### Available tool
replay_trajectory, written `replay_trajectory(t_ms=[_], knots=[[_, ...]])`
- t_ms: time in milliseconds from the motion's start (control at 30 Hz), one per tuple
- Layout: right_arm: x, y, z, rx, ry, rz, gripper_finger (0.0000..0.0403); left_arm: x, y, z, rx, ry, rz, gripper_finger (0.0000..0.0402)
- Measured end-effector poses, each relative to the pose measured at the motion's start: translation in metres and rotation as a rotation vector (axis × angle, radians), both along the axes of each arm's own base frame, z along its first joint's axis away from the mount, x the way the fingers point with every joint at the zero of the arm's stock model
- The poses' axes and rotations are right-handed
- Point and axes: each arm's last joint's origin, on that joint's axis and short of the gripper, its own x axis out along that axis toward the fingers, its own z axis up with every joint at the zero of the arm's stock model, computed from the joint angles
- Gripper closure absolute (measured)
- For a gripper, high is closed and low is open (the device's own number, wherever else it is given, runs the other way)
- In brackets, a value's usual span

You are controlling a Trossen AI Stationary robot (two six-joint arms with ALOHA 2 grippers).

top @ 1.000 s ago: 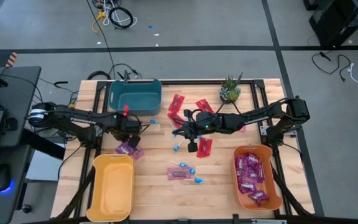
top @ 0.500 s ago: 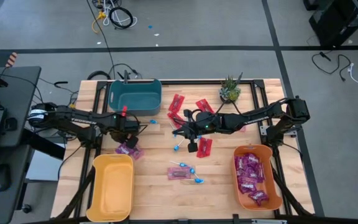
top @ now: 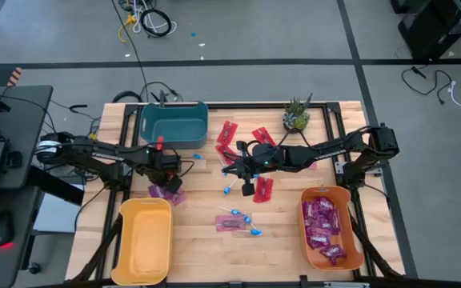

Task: Sort candy
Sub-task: Put the purple candy into the orange bin

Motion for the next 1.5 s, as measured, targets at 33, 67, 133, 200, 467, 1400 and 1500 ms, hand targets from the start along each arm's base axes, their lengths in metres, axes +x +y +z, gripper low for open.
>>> replay_trajectory(t_ms=[33,67,133,200,467,1400,1500], knots=[[0.0,0.0,0.0,0.001,0.0,0.0,0.0403,-0.001,0.0,-0.001,-0.003,-0.001,0.014,0.0401],[0.0,0.0,0.0,0.001,0.0,-0.001,0.0403,-0.001,0.0,-0.001,-0.003,0.0,0.02,0.0401],[0.0,0.0,0.0,0.001,0.0,-0.001,0.0403,-0.001,0.0,-0.001,0.011,0.001,0.021,0.0401],[0.0,0.0,0.0,0.001,0.0,-0.001,0.0403,-0.001,0.001,-0.001,0.031,-0.004,0.021,0.0401],[0.0,0.0,0.001,0.002,-0.012,-0.001,0.0403,0.01,0.007,0.008,0.224,-0.054,-0.004,0.0401],[0.002,0.0,0.004,0.016,-0.044,-0.006,0.0403,0.002,0.004,0.014,0.129,0.066,-0.001,0.0368],[0.002,0.0,0.004,0.016,-0.044,-0.006,0.0403,0.002,0.004,0.014,0.131,0.066,0.007,0.0343]])
